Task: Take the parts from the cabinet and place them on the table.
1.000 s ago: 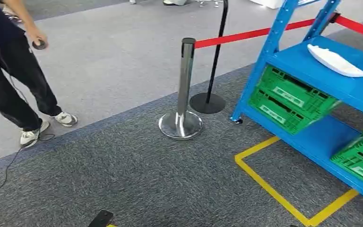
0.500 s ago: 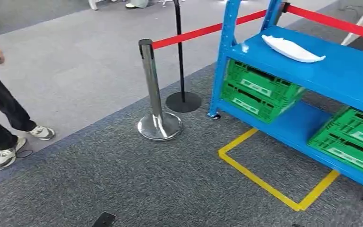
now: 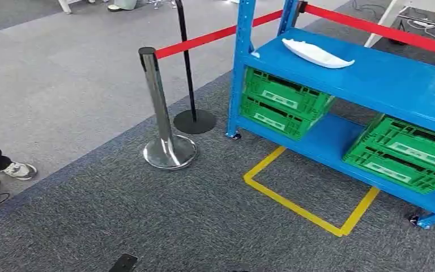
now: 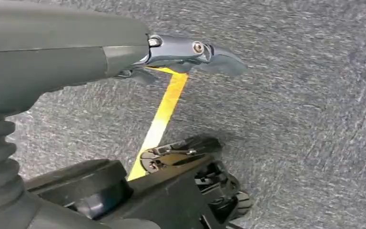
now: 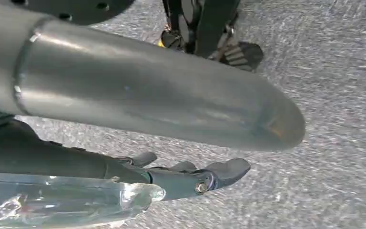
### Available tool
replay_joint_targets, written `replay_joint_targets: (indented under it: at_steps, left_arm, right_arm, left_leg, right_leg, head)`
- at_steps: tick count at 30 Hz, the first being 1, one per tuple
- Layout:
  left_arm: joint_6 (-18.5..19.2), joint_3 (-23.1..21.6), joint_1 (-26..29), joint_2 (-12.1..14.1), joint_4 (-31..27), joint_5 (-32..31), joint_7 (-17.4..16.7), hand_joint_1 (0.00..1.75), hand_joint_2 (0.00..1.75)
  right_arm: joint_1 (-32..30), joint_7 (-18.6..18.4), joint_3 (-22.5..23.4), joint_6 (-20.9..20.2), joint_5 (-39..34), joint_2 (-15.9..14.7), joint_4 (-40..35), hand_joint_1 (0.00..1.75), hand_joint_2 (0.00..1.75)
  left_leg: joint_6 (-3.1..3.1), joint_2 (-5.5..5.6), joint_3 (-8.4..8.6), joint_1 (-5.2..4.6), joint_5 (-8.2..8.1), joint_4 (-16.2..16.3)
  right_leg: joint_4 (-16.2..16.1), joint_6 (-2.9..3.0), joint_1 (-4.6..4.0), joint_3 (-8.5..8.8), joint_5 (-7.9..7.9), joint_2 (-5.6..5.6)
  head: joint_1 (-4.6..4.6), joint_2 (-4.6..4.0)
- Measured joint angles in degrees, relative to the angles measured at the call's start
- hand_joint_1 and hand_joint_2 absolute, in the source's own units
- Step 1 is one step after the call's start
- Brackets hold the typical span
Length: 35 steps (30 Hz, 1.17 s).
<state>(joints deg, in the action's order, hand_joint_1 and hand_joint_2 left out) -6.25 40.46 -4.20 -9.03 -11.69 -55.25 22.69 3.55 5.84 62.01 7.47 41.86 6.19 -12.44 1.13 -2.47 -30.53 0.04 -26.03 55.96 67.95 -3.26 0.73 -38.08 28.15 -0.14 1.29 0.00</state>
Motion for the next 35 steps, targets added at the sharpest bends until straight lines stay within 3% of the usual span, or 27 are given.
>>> replay_joint_targets:
  at_steps: [1, 2, 3, 6, 7, 8, 10, 12, 13, 14, 16, 17, 18, 20, 22, 23, 24, 26, 27, 28, 29, 30, 31, 32, 33, 34, 35]
  left_arm:
    - [0.0, 0.0, 0.0, -0.1, 0.0, 0.0, 0.0, 0.0, 1.75]
    - [0.0, 0.0, 0.0, -0.1, 0.0, 0.0, 0.0, 0.0, 1.75]
    - [0.0, 0.0, -0.1, 0.0, 0.0, 0.0, 0.0, 0.0, 1.75]
    - [-0.1, 0.0, -0.2, 0.0, 0.0, 0.0, 0.0, 0.0, 1.75]
    - [0.0, 0.0, -0.2, 0.0, 0.0, 0.0, 0.0, 0.0, 1.75]
    - [0.0, 0.0, -0.3, 0.0, 0.0, 0.0, 0.0, 0.0, 1.75]
    - [0.0, 0.0, -0.2, 0.0, 0.0, 0.0, 0.0, 0.0, 1.75]
    - [0.0, 0.0, 0.1, 0.0, 0.0, -0.1, 0.0, 0.0, 1.75]
    - [0.0, 0.0, 0.3, 0.0, 0.0, -0.1, 0.0, 0.0, 1.75]
    - [0.0, 0.0, 0.3, 0.0, 0.0, -0.2, 0.0, 0.0, 1.75]
    - [0.0, 0.0, 0.3, 0.0, 0.0, -0.3, 0.0, 0.0, 1.75]
    - [-0.1, 0.0, 0.3, 0.0, 0.0, -0.4, 0.0, 0.0, 1.75]
    - [-0.1, 0.0, 0.3, 0.0, 0.0, -0.5, 0.0, 0.0, 1.75]
    - [-0.3, 0.0, 0.4, -0.2, 0.0, -0.6, 0.2, 0.0, 1.75]
    - [-0.6, 0.0, 0.6, -0.3, 0.0, -0.6, 0.3, 0.0, 1.75]
    - [-0.6, 0.0, 0.6, -0.4, 0.0, -0.8, 0.3, 0.0, 1.75]
    - [-0.6, 0.0, 0.7, -0.6, 0.0, -1.1, 0.4, 0.0, 1.75]
    - [-0.6, 0.0, 1.2, -0.7, 0.0, -1.2, 0.4, 0.0, 1.75]
    - [-0.6, 0.0, 1.4, -0.7, 0.0, -1.3, 0.4, 0.0, 1.75]
    - [-0.5, 0.0, 1.4, -0.7, 0.0, -1.4, 0.4, 0.0, 1.75]
    - [-0.5, 0.0, 1.4, -0.8, 0.0, -1.6, 0.4, 0.0, 1.75]
    - [-0.5, 0.0, 1.2, -0.9, 0.0, -1.7, 0.4, 0.0, 1.75]
    - [-0.5, 0.0, 1.0, -1.0, 0.0, -1.8, 0.4, 0.0, 1.75]
    - [-0.4, 0.0, 0.7, -1.1, 0.0, -1.8, 0.3, 0.0, 1.75]
    - [-0.4, 0.0, 0.4, -1.0, 0.0, -1.8, 0.3, 0.0, 1.75]
    - [-0.2, 0.0, 0.0, -1.2, 0.0, -1.6, 0.4, 0.0, 1.75]
    - [-0.1, 0.0, -0.4, -1.1, 0.0, -1.4, 0.4, 0.0, 1.75]
  right_arm:
    - [0.1, 0.0, 0.0, 0.0, 0.0, 0.0, 0.0, 0.0, 0.0]
    - [0.2, 0.0, 0.0, 0.0, 0.1, 0.0, 0.0, 0.0, 0.0]
    - [0.4, 0.0, 0.0, 0.0, 0.1, 0.0, 0.0, 0.0, 0.0]
    - [0.2, 0.0, -0.1, 0.0, 0.2, 0.0, 0.0, 0.0, 0.0]
    - [0.2, 0.0, -0.1, 0.0, 0.2, 0.0, 0.0, 0.0, 0.0]
    - [0.2, 0.0, -0.1, 0.1, 0.3, 0.0, 0.0, 0.0, 0.0]
    - [0.5, 0.0, -0.2, 0.2, 0.4, 0.0, 0.0, 0.0, 0.0]
    - [0.4, 0.0, -0.2, 0.2, 0.4, 0.0, 0.0, 0.0, 0.0]
    - [0.2, -0.1, -0.2, 0.2, 0.4, 0.0, 0.0, 0.0, 0.0]
    - [0.1, -0.2, -0.2, 0.2, 0.4, 0.0, 0.0, 0.0, 0.0]
    - [0.1, -0.2, -0.2, 0.2, 0.4, 0.0, 0.0, 0.0, 0.0]
    - [0.2, -0.2, -0.3, 0.2, 0.4, 0.0, 0.0, 0.0, 0.0]
    - [0.3, -0.2, -0.3, 0.3, 0.4, 0.0, 0.0, 0.0, 0.0]
    - [0.1, -0.2, -0.3, 0.5, 0.4, 0.0, 0.0, 0.0, 0.0]
    - [-0.5, -0.3, -0.3, 0.7, 0.5, -0.1, 0.0, 0.0, 0.0]
    - [-0.7, -0.5, -0.3, 0.9, 0.4, -0.3, 0.0, 0.0, 0.0]
    - [-0.6, -0.6, -0.3, 1.0, 0.5, -0.3, 0.0, 0.0, 0.0]
    - [-0.2, -0.5, -0.3, 1.1, 0.3, -0.3, 0.0, 0.0, 0.0]
    - [-0.2, -0.4, -0.3, 1.2, 0.3, -0.3, 0.0, 0.0, 0.0]
    - [-0.4, -0.3, -0.3, 1.2, 0.2, -0.3, 0.0, 0.0, 0.0]
    - [-0.6, -0.1, -0.3, 1.1, 0.1, -0.3, 0.0, 0.0, 0.0]
    - [-0.6, 0.0, -0.3, 1.1, 0.2, -0.3, 0.0, 0.0, 0.0]
    - [-0.6, 0.1, -0.3, 0.9, 0.2, -0.4, 0.0, 0.0, 0.0]
    - [-0.5, 0.3, -0.3, 0.8, 0.3, -0.6, 0.0, 0.0, 0.0]
    - [-0.1, 0.4, -0.3, 0.5, 0.3, -0.5, 0.0, 0.0, 0.0]
    - [0.2, 0.6, -0.3, 0.3, 0.5, -0.5, 0.0, 0.0, 0.0]
    - [0.2, 0.7, -0.3, 0.2, 0.6, -0.5, 0.0, 0.0, 0.0]
  left_leg:
    - [-0.25, -0.47, 0.22, 0.03, -0.17, 0.1]
    - [-0.59, -0.9, 0.39, -0.2, -0.38, 0.1]
    - [-0.9, -1.08, 0.4, -0.56, -0.59, 0.3]
    - [-1.6, -2.0, 0.55, -0.4, -0.33, 0.1]
    - [-2.0, -2.33, 0.51, -0.35, -0.67, 0.1]
    - [-2.41, -0.83, 0.28, -0.2, -1.62, 1.1]
    - [-2.85, 1.36, -3.42, 0.05, -6.2, 9.1]
    - [-2.97, 1.86, -7.91, 0.08, -9.34, 17.9]
    - [-2.95, 1.92, -8.55, 0.08, -8.88, 18.7]
    - [-2.84, 1.95, -8.03, 0.08, -7.15, 17.2]
    - [-2.41, 2.5, -3.76, 0.09, -1.51, 7.9]
    - [-2.2, 4.3, -1.42, 0.22, 0.39, 3.1]
    - [-1.93, 6.52, -0.36, 0.4, -0.15, 0.5]
    - [-1.84, 5.8, -0.53, 0.28, -0.18, 0.3]
    - [-1.05, 4.98, -0.37, 0.34, 0.33, -0.1]
    - [-0.68, 4.27, -0.25, 0.48, 0.6, -0.5]
    - [-0.17, 4.0, -0.27, 0.46, 0.52, -0.5]
    - [0.09, 2.43, -0.22, 0.31, 0.38, -0.5]
    - [0.11, 1.65, -0.26, 0.28, 0.35, -0.4]
    - [0.11, 1.1, -0.23, 0.27, 0.31, -0.4]
    - [0.07, 0.6, -0.18, 0.29, 0.25, -0.4]
    - [-0.08, 0.21, -0.06, 0.35, 0.15, -0.4]
    - [-0.31, -0.24, 0.16, 0.41, 0.01, -0.4]
    - [-0.7, -0.68, 0.47, 0.42, -0.25, -0.2]
    - [-1.15, -1.04, 0.51, -0.34, -0.56, 0.0]
    - [-1.34, -1.27, 0.51, -0.4, -0.67, 0.2]
    - [-1.48, -1.57, 0.53, -0.45, -0.54, 0.2]
  right_leg:
    - [-5.7, -0.03, 0.01, 3.22, -2.13, -1.2]
    - [-9.3, 0.02, -0.19, 5.0, -1.79, -3.28]
    - [-9.4, 0.67, -0.21, 5.56, -2.06, -2.6]
    - [-9.1, 1.65, -0.54, 4.95, -2.13, -1.19]
    - [-9.4, 2.21, -0.2, 5.13, -2.43, -0.71]
    - [-9.5, 2.42, -0.1, 5.07, -2.54, -0.3]
    - [-9.5, 3.03, -0.04, 4.85, -2.62, 0.58]
    - [-9.5, 3.12, -0.11, 4.69, -2.66, 1.79]
    - [-9.5, 3.13, -0.11, 4.69, -2.69, 2.3]
    - [-9.5, 3.08, -0.11, 4.7, -2.73, 2.92]
    - [-9.5, 2.83, -0.04, 4.75, -2.89, 4.25]
    - [-9.5, 2.69, 0.04, 4.72, -2.96, 4.78]
    - [-9.2, 2.32, -0.33, 4.43, -2.94, 5.2]
    - [-9.6, 1.53, -0.01, 4.03, -3.29, 6.05]
    - [-10.1, 0.6, 0.1, 3.36, -3.61, 6.79]
    - [-9.1, 0.58, 0.12, 3.28, -3.07, 4.27]
    - [-6.9, 0.48, -0.04, 2.2, -1.42, 2.04]
    - [2.3, 0.16, 0.01, -2.05, 3.35, 0.71]
    - [6.5, -0.04, 0.01, -4.03, 4.97, 0.63]
    - [8.3, -0.17, 0.02, -4.78, 5.11, 0.57]
    - [7.2, -0.26, 0.04, -4.08, 3.95, 0.51]
    - [3.7, -0.3, 0.07, -2.15, 1.9, 0.3]
    - [-1.5, -0.33, 0.12, 0.71, -0.49, -0.33]
    - [-7.2, -0.53, 0.19, 4.1, -2.64, -2.11]
    - [-9.1, -0.39, -0.27, 4.94, -1.64, -3.91]
    - [-9.2, 0.51, 0.07, 5.24, -2.14, -2.81]
    - [-9.1, 0.87, 0.07, 4.98, -2.12, -2.35]
  head:
    - [0.0, 0.0]
    - [0.0, 0.0]
    - [-0.15, 0.0]
    - [-0.15, 0.0]
    - [-0.09, 0.0]
    - [-0.2, 0.0]
    - [-0.41, 0.0]
    - [-0.46, 0.0]
    - [-0.39, 0.0]
    - [-0.46, 0.0]
    - [-0.46, 0.0]
    - [-0.44, 0.0]
    - [-0.44, 0.0]
    - [-0.39, 0.0]
    - [-0.39, 0.0]
    - [-0.28, 0.0]
    - [0.22, 0.0]
    - [0.26, 0.0]
    - [0.31, 0.0]
    - [0.28, 0.0]
    - [0.28, 0.0]
    - [0.33, 0.0]
    - [0.28, 0.0]
    - [0.33, 0.0]
    - [0.42, 0.0]
    - [0.24, 0.0]
    - [0.04, 0.0]
